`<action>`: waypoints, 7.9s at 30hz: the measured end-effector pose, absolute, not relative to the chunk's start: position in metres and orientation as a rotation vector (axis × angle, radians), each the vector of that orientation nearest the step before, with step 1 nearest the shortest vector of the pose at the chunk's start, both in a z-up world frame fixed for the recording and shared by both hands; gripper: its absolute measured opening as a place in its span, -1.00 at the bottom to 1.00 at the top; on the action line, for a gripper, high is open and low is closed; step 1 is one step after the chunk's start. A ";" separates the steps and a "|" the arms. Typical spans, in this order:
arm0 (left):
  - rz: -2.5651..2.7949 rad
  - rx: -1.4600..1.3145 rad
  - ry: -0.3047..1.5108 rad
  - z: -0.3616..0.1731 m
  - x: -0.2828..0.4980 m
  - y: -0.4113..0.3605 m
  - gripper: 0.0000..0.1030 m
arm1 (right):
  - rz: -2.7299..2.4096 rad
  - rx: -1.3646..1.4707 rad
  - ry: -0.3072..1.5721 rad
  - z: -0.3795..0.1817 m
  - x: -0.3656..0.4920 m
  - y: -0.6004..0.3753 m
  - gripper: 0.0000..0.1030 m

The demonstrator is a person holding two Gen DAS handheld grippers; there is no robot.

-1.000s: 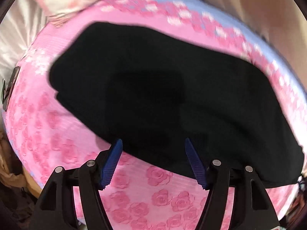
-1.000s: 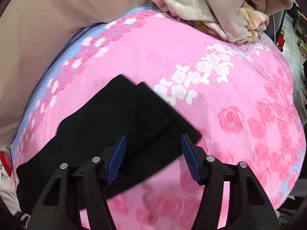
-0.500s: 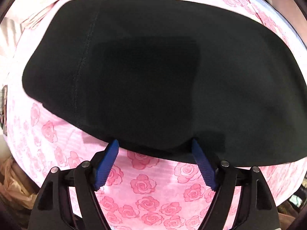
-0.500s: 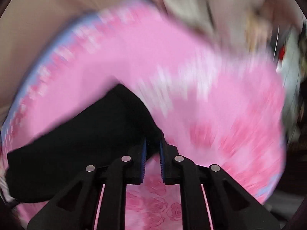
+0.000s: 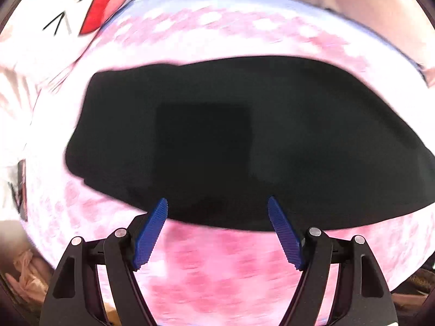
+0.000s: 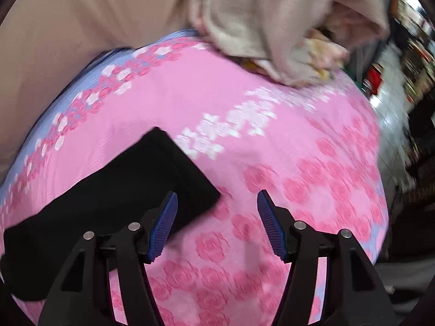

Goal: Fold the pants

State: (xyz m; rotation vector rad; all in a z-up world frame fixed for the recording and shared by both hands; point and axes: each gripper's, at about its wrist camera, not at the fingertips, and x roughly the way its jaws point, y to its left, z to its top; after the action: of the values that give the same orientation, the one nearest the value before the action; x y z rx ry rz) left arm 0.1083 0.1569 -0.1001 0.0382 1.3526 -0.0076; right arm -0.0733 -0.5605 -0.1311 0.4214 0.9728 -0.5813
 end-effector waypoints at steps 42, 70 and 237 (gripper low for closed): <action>-0.009 0.095 1.401 -0.155 0.088 0.025 0.73 | -0.335 0.611 0.990 -0.172 -0.048 -0.564 -0.49; -0.019 -0.116 1.355 -0.150 0.066 0.098 0.73 | 0.289 0.571 0.923 -0.067 0.041 -0.331 -0.67; -0.245 0.156 1.086 -0.143 0.212 0.016 0.67 | 0.181 0.277 1.138 -0.140 0.075 -0.220 -0.87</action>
State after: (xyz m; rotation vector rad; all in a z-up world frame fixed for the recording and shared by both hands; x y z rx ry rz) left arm 0.2122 0.0156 -0.1428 0.1559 1.0863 -0.2447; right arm 0.0747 -0.2204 -0.1402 0.2773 1.1384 0.1812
